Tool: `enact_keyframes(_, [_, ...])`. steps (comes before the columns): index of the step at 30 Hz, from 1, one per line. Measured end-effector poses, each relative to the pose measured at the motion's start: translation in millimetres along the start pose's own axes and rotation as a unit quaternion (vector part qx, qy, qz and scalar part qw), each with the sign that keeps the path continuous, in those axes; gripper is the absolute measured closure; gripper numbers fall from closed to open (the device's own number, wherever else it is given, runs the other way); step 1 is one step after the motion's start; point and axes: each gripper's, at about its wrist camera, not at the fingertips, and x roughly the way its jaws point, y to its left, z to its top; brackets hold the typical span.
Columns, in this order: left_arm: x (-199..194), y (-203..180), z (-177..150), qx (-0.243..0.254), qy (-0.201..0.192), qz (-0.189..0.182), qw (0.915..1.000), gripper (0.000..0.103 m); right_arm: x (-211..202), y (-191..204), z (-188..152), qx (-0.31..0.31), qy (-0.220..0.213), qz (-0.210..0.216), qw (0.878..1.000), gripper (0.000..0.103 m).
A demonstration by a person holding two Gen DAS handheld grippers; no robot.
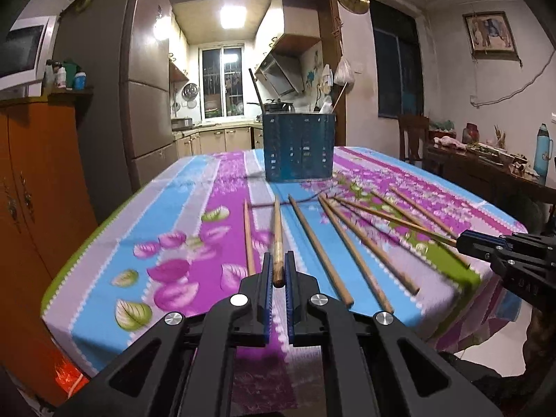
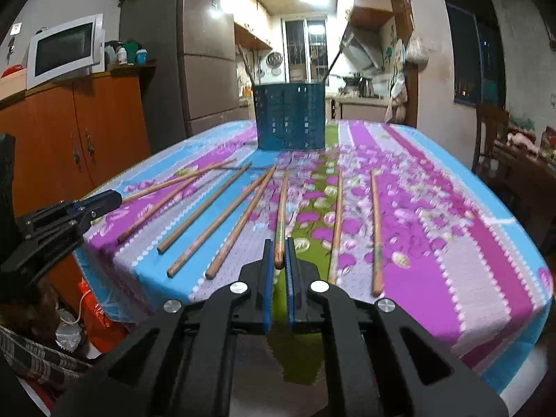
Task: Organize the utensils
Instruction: 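Lift both held chopsticks and carry them toward the blue holder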
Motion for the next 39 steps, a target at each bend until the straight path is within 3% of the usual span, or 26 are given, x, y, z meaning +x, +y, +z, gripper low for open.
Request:
enact_keyframes(11, [-34.0, 9.0, 63.5, -0.013, -0.072, -0.019, 0.9971, 0.095, -31.2, -9.0, 57.5, -0.034, -0.089, 0.001, 0.996, 0.098])
enact_keyframes(21, [-40.9, 14.9, 118.5, -0.009, -0.121, -0.029, 0.9921, 0.095, -25.1, -23.7, 111.1, -0.04, -0.128, 0.025, 0.991, 0.098])
enact_keyframes(30, [-36.0, 11.6, 142.4, -0.002, -0.134, -0.035, 0.9904, 0.095, -28.9, -25.2, 143.4, -0.042, -0.143, 0.054, 0.987, 0.098])
enact_keyframes(39, [-27.7, 15.4, 161.0, -0.01, -0.118, -0.058, 0.9913, 0.095, -34.7, -26.5, 155.6, -0.031, -0.148, 0.071, 0.986, 0.098])
